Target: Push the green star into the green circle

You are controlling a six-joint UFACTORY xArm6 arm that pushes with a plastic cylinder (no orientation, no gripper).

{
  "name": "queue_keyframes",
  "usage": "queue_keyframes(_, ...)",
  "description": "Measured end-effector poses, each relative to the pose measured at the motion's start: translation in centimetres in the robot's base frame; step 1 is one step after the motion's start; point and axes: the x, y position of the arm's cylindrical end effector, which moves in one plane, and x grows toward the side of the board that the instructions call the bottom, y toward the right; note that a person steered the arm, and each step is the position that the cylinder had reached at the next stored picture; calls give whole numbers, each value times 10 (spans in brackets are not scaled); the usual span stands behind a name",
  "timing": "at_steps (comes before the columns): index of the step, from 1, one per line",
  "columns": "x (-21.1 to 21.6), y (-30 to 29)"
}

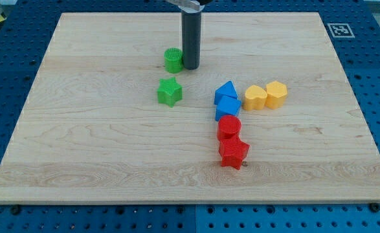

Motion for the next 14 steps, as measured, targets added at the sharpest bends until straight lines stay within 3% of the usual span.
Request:
queue_keyframes(8,50,0)
queue_keyframes(13,125,-25)
queue_keyframes(14,114,-35)
